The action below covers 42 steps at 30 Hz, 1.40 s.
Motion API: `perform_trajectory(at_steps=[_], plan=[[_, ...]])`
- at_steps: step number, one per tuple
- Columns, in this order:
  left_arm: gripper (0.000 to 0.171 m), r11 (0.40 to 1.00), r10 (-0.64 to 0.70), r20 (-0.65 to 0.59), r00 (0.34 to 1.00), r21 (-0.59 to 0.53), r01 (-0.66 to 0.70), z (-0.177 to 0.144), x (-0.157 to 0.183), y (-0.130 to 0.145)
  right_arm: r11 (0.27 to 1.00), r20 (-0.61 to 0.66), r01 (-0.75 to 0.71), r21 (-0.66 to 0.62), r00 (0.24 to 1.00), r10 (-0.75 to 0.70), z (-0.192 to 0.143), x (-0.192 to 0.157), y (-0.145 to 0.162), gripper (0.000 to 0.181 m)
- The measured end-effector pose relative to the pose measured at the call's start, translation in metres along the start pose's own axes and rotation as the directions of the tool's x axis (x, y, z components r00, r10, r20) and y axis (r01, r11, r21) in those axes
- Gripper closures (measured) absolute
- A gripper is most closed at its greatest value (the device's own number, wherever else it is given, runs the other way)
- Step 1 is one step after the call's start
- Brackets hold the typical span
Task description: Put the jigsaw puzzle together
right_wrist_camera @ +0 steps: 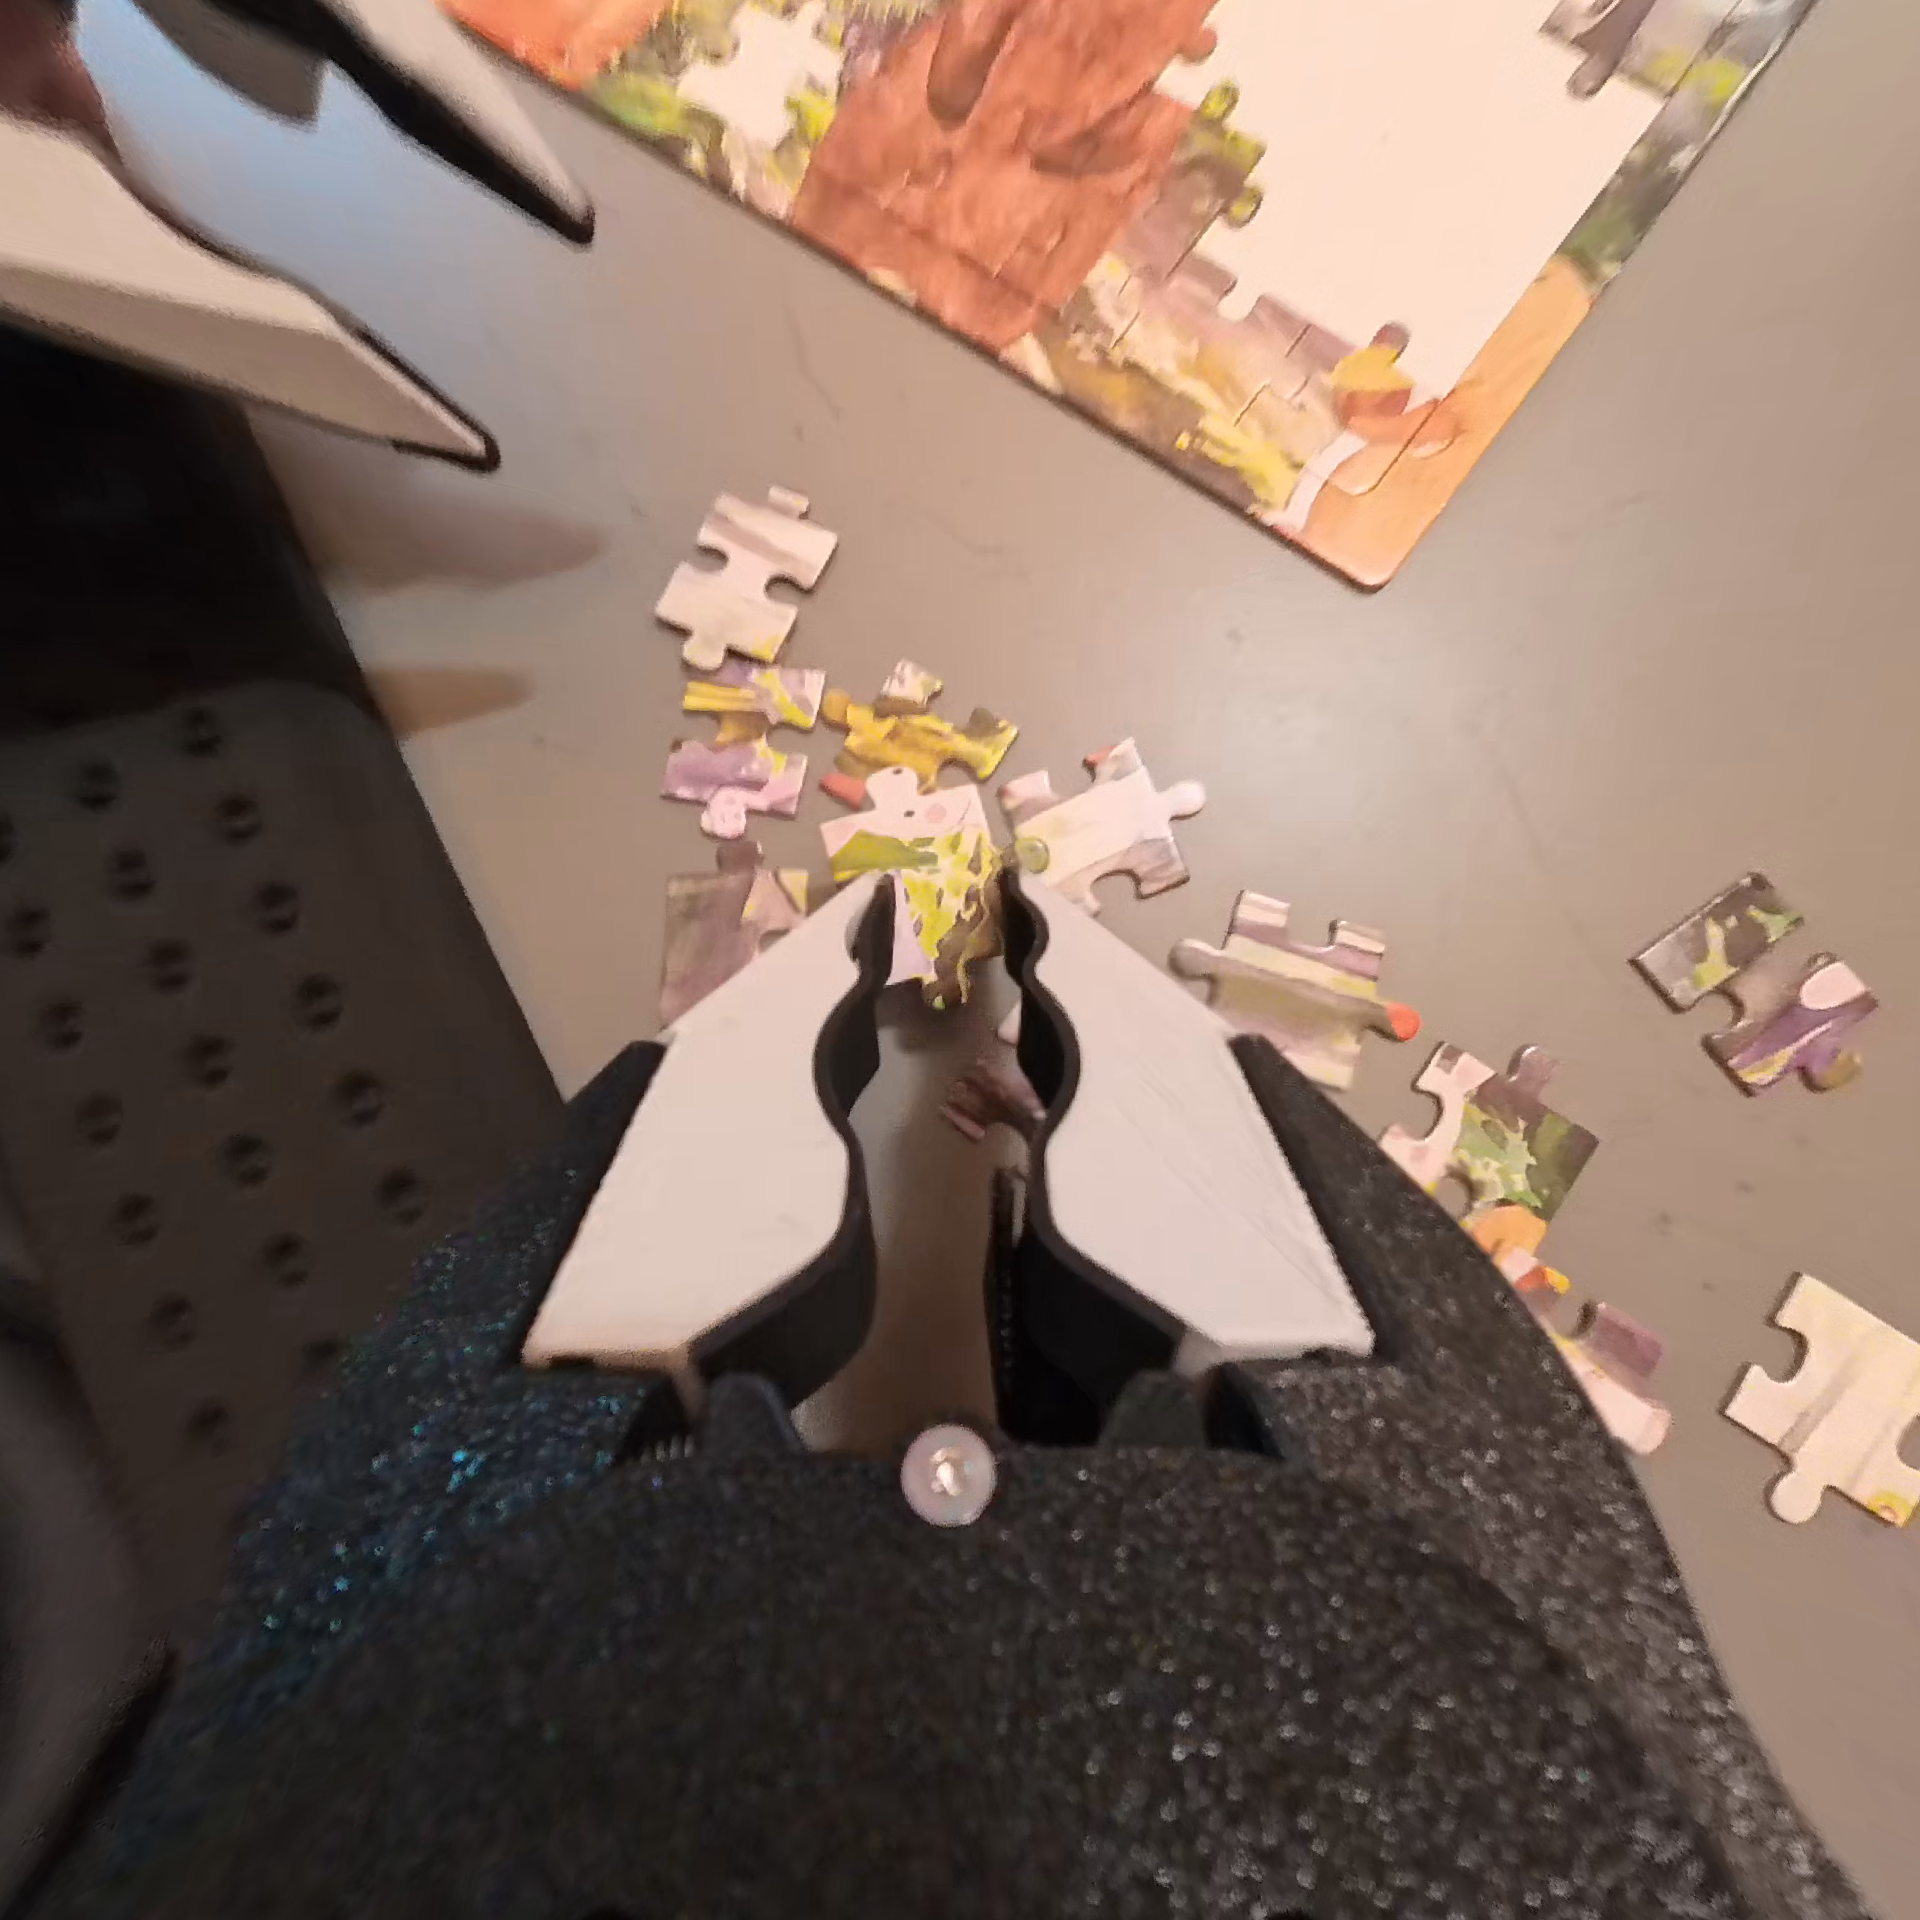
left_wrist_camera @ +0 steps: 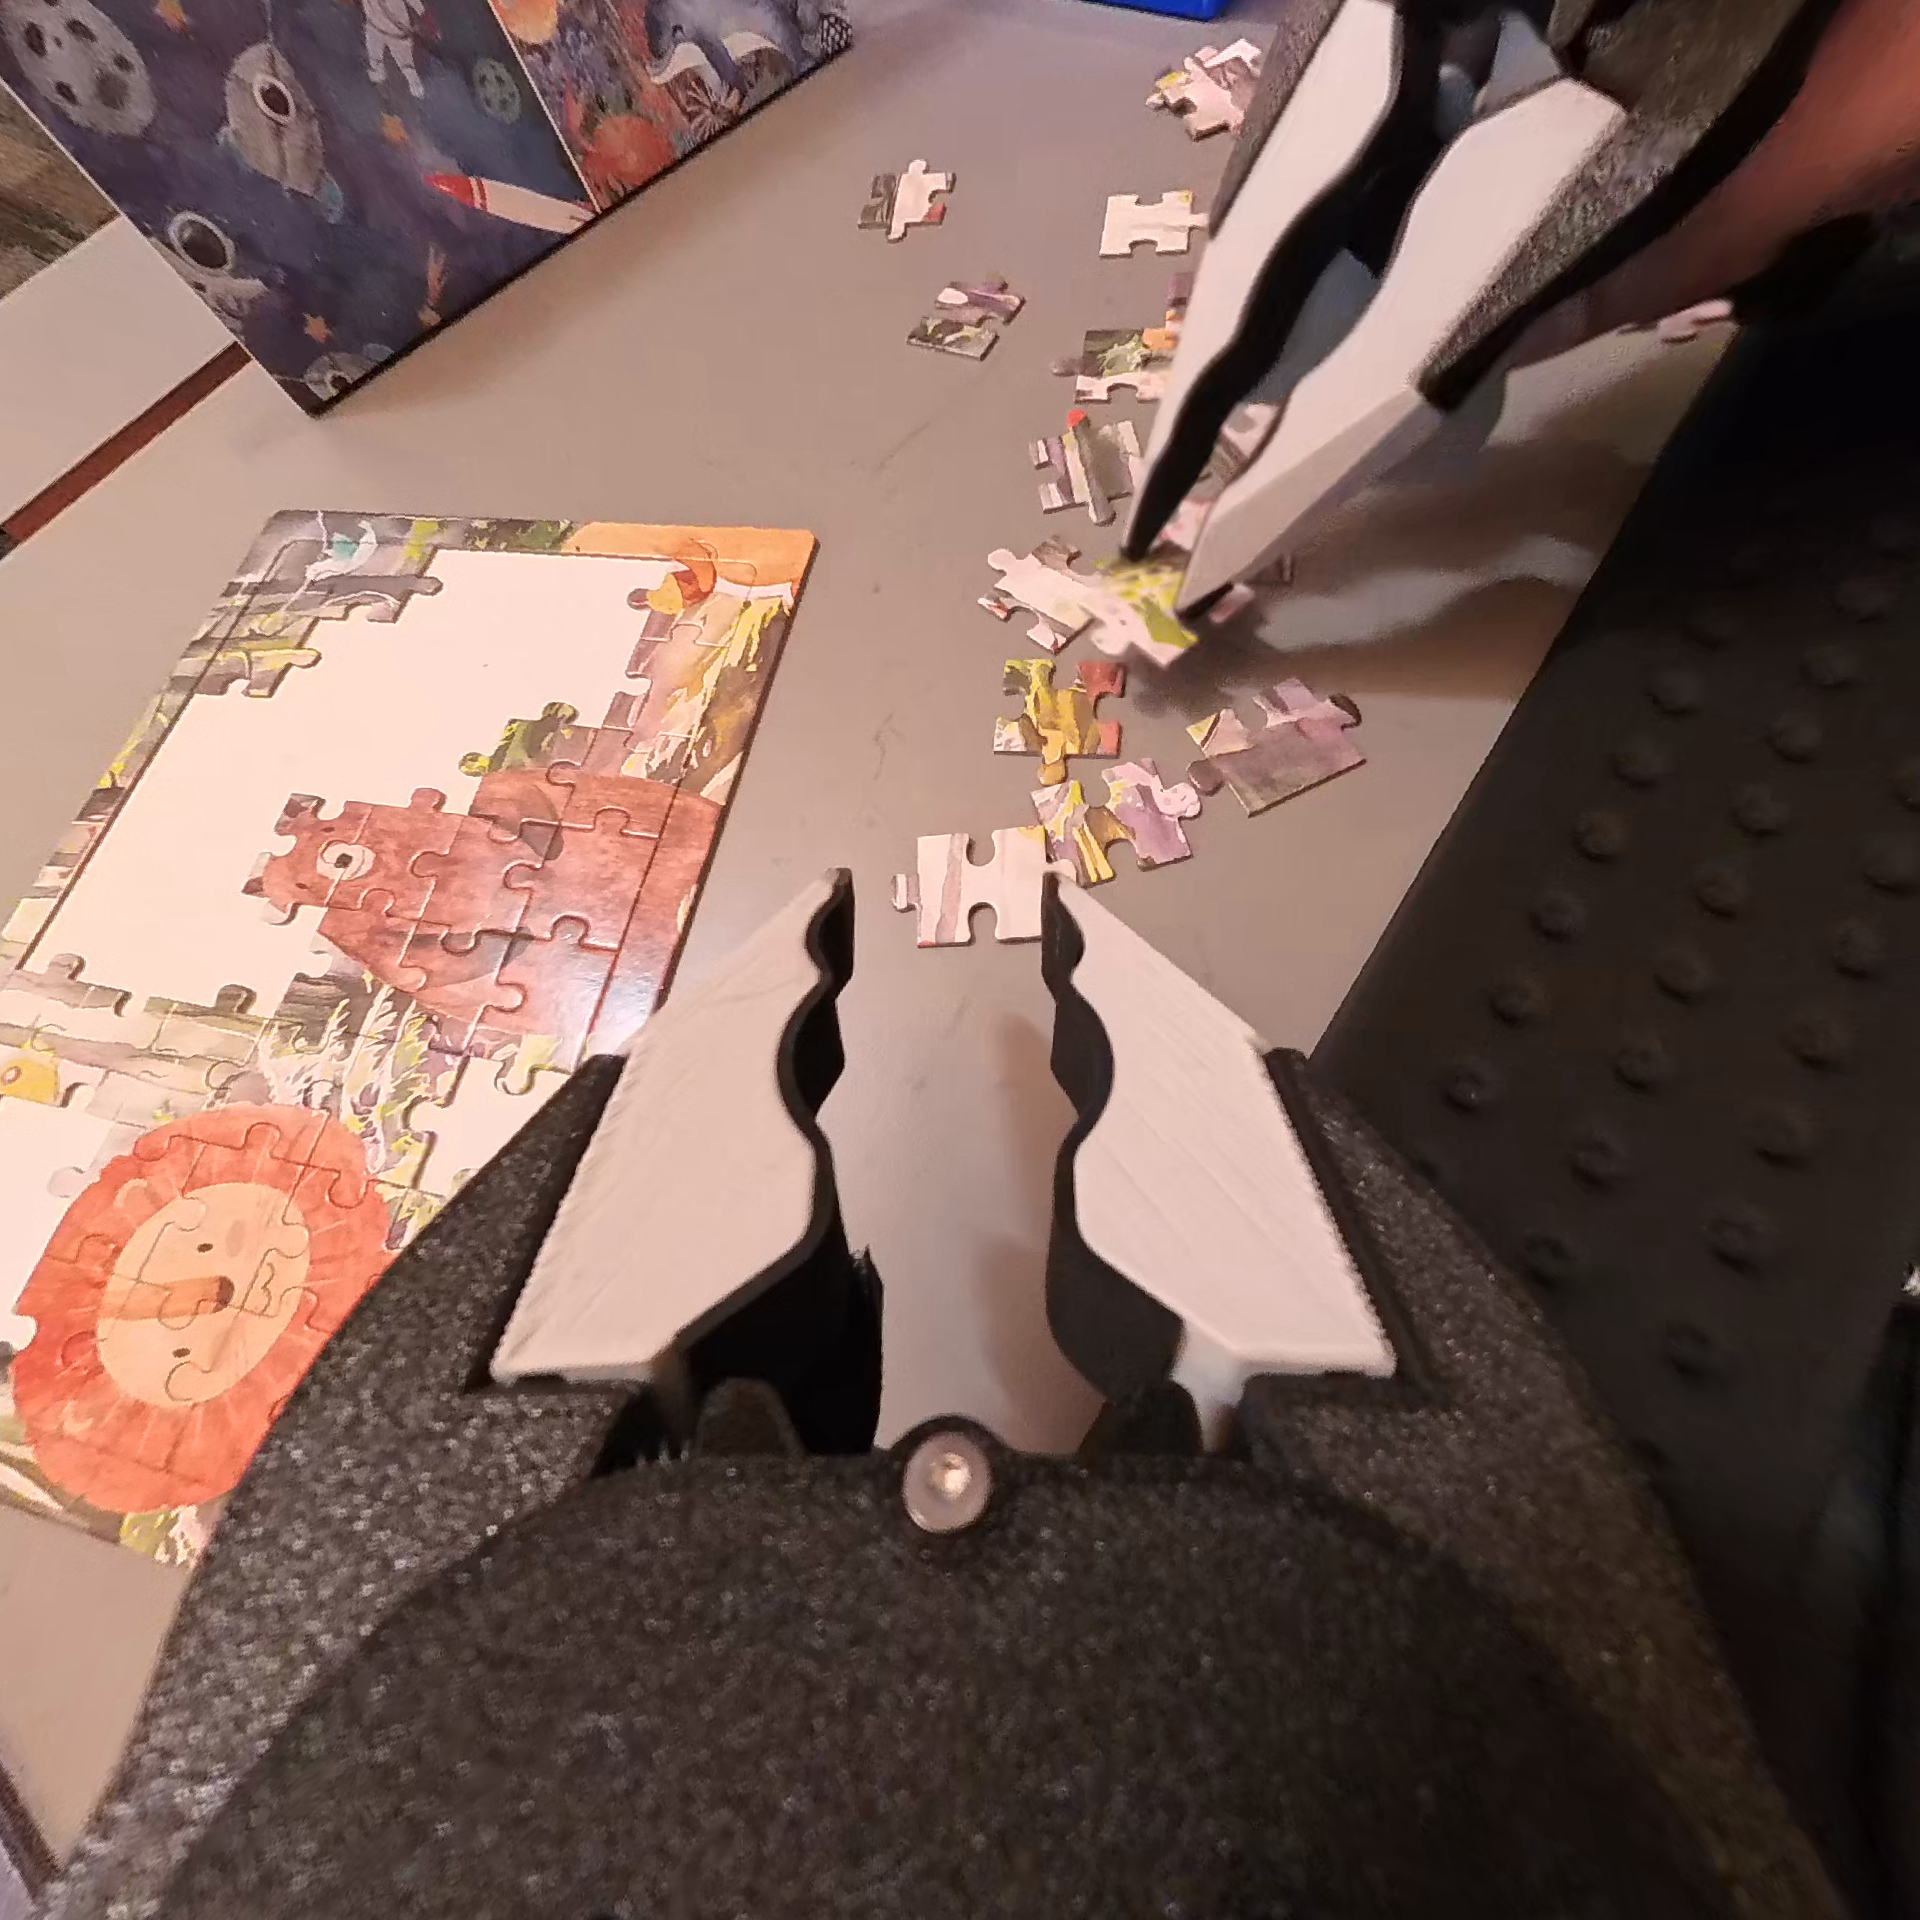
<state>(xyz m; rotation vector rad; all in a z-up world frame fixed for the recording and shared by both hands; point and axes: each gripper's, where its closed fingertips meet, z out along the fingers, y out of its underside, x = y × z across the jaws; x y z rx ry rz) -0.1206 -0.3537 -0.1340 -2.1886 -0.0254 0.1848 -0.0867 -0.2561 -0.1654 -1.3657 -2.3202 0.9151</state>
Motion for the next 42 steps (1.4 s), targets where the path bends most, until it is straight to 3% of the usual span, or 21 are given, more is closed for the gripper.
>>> perform_trajectory(at_steps=[4,6,9,12,15,17,19,23,26,29,35,42], plan=[[0.136,1.000,-0.019,0.015,1.000,0.023,0.018,-0.002,-0.004,-0.003,0.990,-0.092,-0.089,0.109,0.991,0.099,-0.011,0.028,-0.029,0.161],[0.136,0.999,-0.038,0.036,0.999,0.039,0.037,-0.003,-0.009,-0.004,0.971,-0.188,-0.165,0.170,0.962,0.197,-0.022,0.058,-0.044,0.160],[0.136,0.995,-0.085,0.072,0.994,0.065,0.080,-0.008,-0.021,-0.004,0.898,-0.353,-0.306,0.317,0.841,0.411,-0.058,0.120,-0.057,0.161],[0.136,0.988,-0.133,0.106,0.985,0.086,0.125,-0.013,-0.034,-0.001,0.796,-0.414,-0.385,0.468,0.700,0.582,-0.097,0.168,-0.057,0.161],[0.136,0.984,-0.164,0.129,0.978,0.098,0.152,-0.017,-0.044,0.003,0.781,-0.431,-0.387,0.491,0.671,0.603,-0.107,0.180,-0.056,0.161],[0.136,0.981,-0.176,0.140,0.974,0.107,0.162,-0.020,-0.048,0.004,0.793,-0.427,-0.387,0.470,0.687,0.588,-0.100,0.176,-0.058,0.161],[0.137,0.981,-0.179,0.164,0.970,0.101,0.164,-0.022,-0.055,0.008,0.827,-0.374,-0.396,0.400,0.753,0.542,-0.076,0.159,-0.066,0.161],[0.137,0.986,-0.166,0.253,0.953,0.036,0.163,-0.026,-0.074,0.025,0.923,-0.111,-0.332,0.196,0.928,0.357,0.006,0.091,-0.098,0.161],[0.138,0.986,-0.163,0.283,0.945,0.017,0.165,-0.029,-0.082,0.032,0.974,-0.100,-0.223,0.030,0.969,0.225,0.059,0.074,-0.106,0.161],[0.138,0.985,-0.169,0.294,0.941,0.020,0.171,-0.031,-0.084,0.033,0.979,-0.126,-0.196,-0.059,0.974,0.187,0.088,0.081,-0.112,0.161],[0.139,0.985,-0.168,0.271,0.948,0.020,0.169,-0.032,-0.084,0.032,0.951,-0.057,-0.299,-0.073,0.954,0.295,0.102,0.076,-0.105,0.160],[0.142,0.975,-0.217,0.232,0.948,0.003,0.223,-0.008,-0.105,0.016,0.954,0.223,-0.298,-0.033,0.928,0.297,0.085,0.040,-0.105,0.149]])
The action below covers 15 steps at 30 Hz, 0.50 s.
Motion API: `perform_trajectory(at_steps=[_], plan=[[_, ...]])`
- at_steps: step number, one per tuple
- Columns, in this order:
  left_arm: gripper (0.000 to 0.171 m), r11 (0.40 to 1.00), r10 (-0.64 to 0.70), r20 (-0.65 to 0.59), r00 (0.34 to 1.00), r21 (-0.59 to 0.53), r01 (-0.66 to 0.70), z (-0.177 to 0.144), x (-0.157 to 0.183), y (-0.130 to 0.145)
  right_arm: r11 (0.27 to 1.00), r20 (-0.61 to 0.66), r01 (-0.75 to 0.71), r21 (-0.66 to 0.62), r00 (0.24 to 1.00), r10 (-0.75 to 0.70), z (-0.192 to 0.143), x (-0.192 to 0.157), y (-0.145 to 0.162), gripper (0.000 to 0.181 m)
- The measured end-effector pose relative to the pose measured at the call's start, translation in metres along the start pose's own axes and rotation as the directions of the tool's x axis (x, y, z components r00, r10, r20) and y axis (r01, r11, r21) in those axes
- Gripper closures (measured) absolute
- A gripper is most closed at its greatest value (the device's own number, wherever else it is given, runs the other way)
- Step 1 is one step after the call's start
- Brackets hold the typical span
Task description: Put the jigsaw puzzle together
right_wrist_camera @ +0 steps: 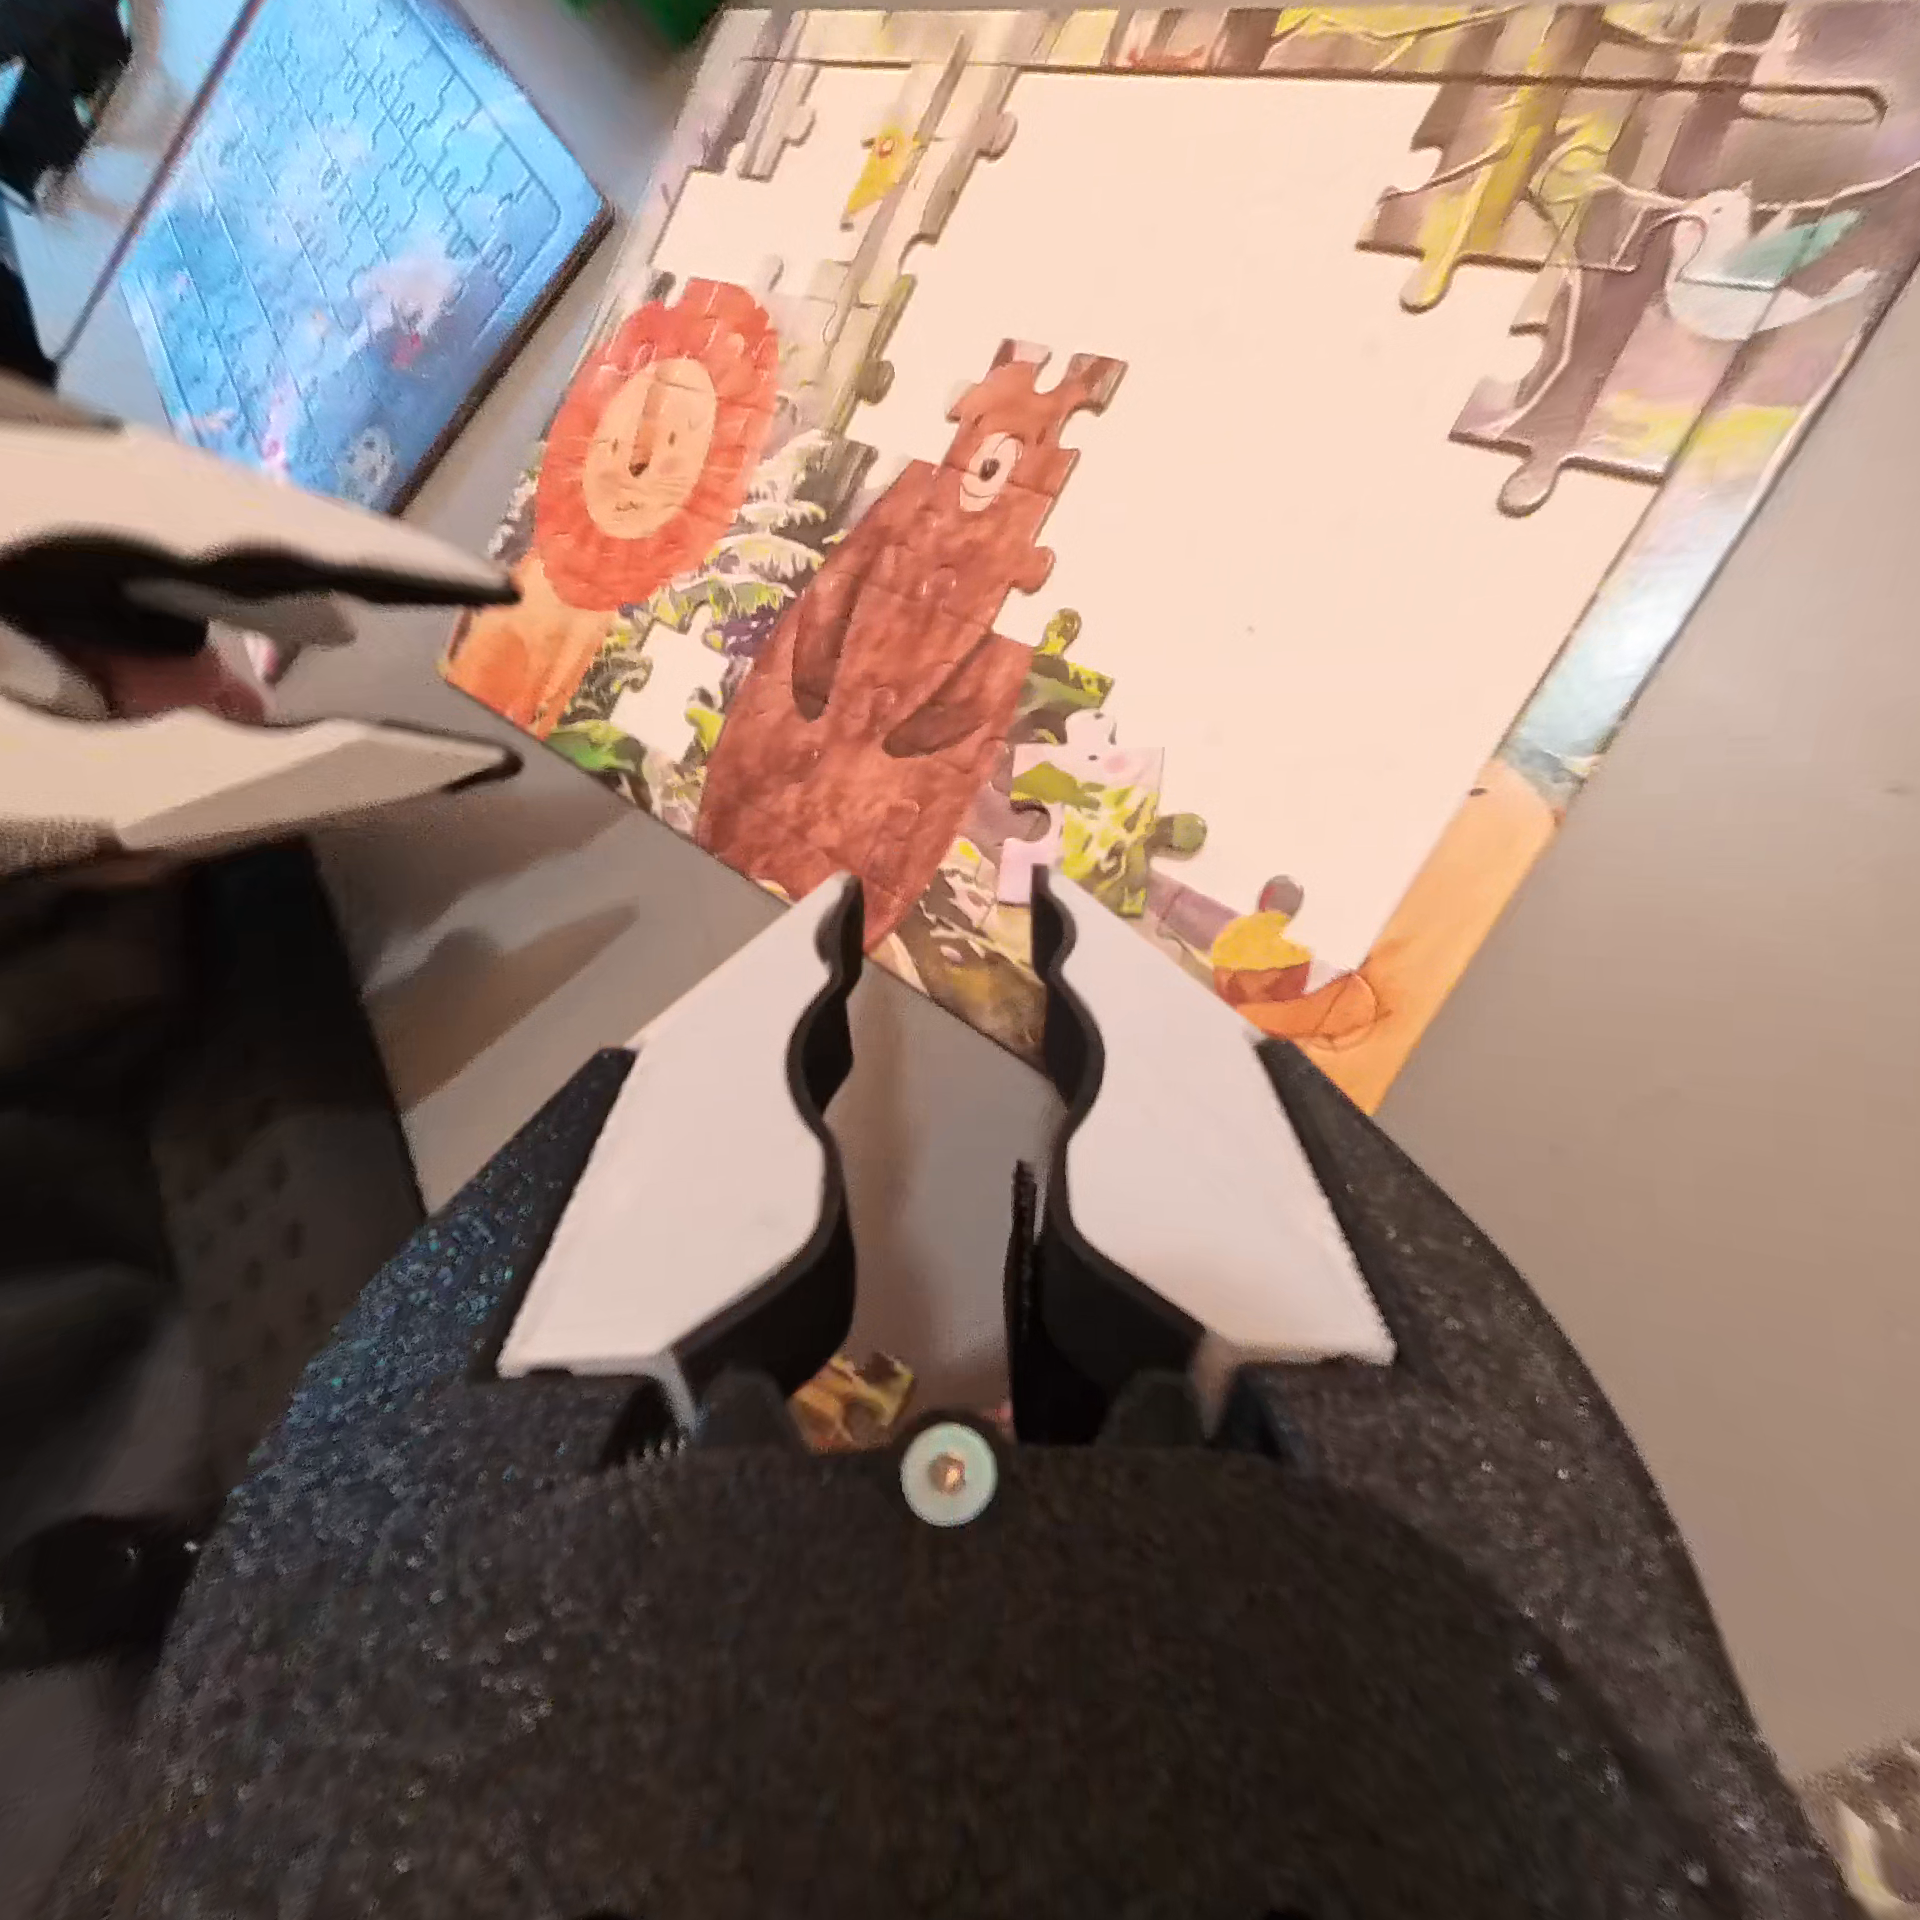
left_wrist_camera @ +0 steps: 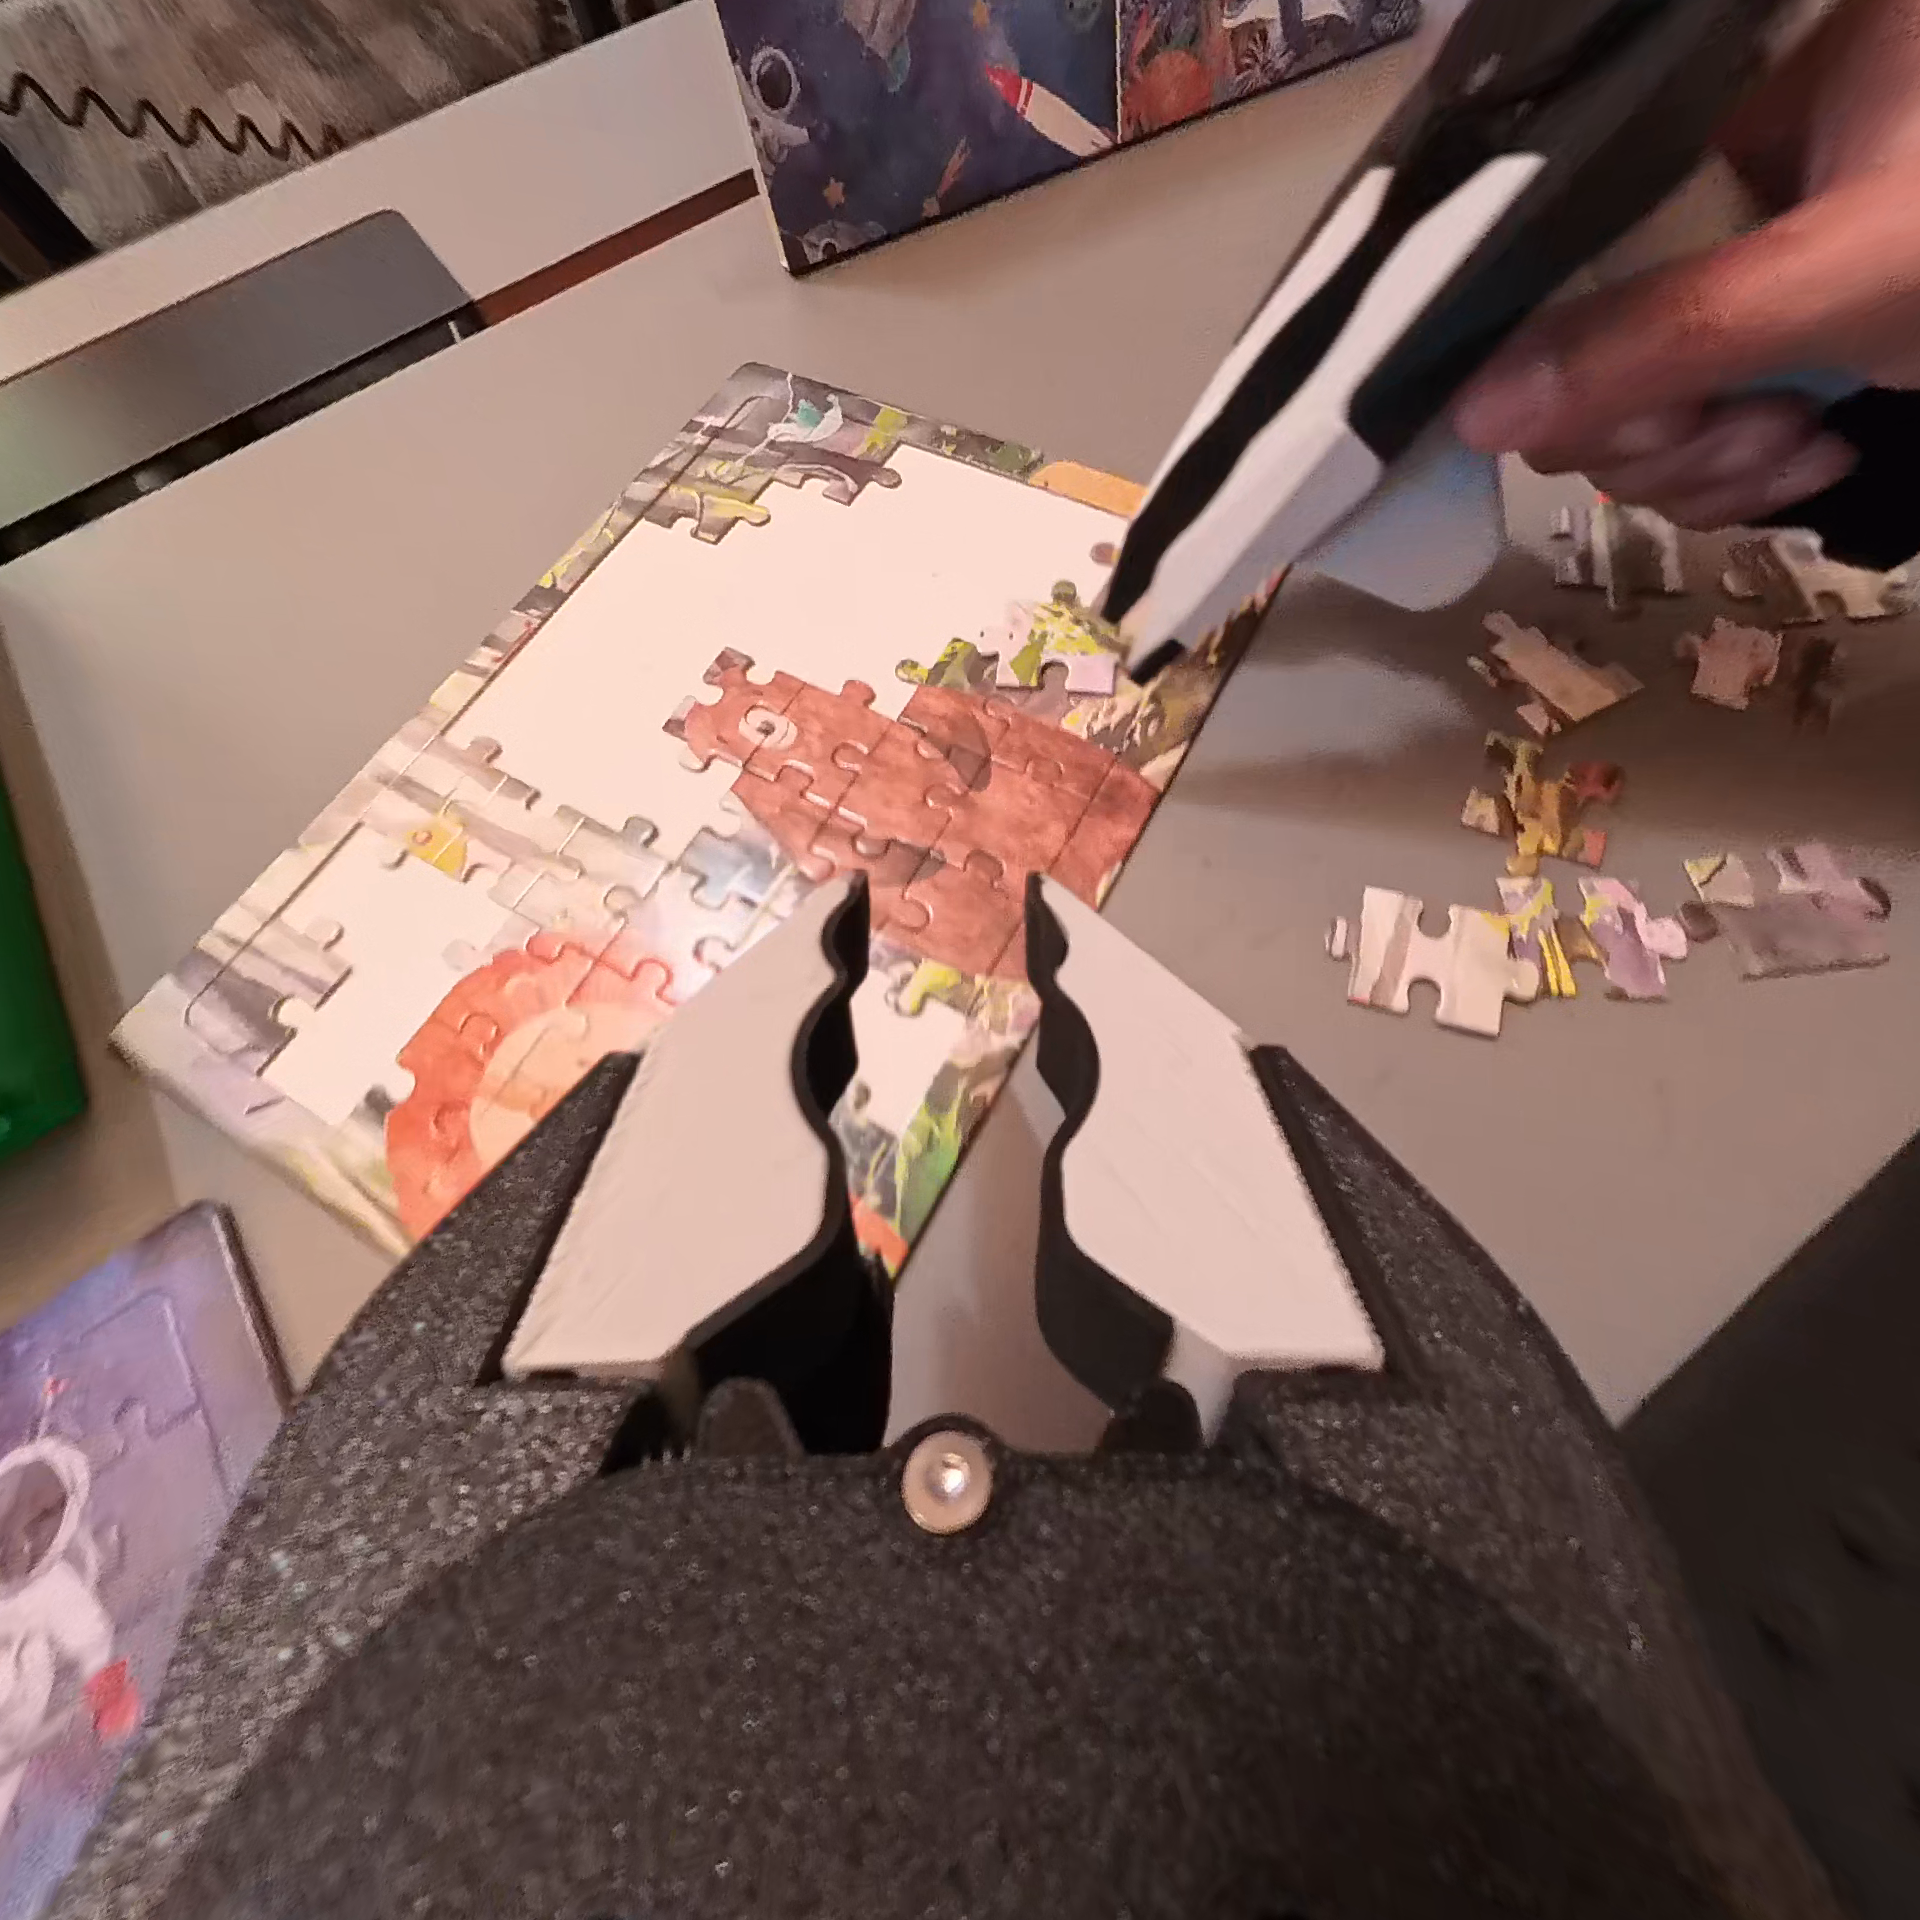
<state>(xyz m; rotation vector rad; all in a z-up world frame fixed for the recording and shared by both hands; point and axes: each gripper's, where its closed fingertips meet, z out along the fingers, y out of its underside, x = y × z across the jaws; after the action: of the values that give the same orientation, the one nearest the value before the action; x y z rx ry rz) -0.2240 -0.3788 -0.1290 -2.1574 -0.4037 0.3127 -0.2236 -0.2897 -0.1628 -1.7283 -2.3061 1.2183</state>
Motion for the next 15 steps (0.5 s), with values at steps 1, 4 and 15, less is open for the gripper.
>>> perform_trajectory(at_steps=[1,4,15], plan=[[0.143,1.000,-0.004,-0.015,1.000,-0.009,0.003,0.006,0.000,-0.004,0.999,-0.015,0.037,-0.006,0.999,-0.037,-0.003,0.003,0.002,0.149],[0.147,0.998,0.003,-0.082,0.997,-0.057,-0.008,0.030,0.005,-0.013,0.976,-0.105,0.217,-0.018,0.970,-0.218,-0.012,0.014,0.008,0.153],[0.171,0.977,-0.043,-0.203,0.978,-0.213,-0.002,0.091,0.020,-0.008,0.973,0.008,0.231,-0.011,0.973,-0.231,0.001,0.003,0.018,0.146]])
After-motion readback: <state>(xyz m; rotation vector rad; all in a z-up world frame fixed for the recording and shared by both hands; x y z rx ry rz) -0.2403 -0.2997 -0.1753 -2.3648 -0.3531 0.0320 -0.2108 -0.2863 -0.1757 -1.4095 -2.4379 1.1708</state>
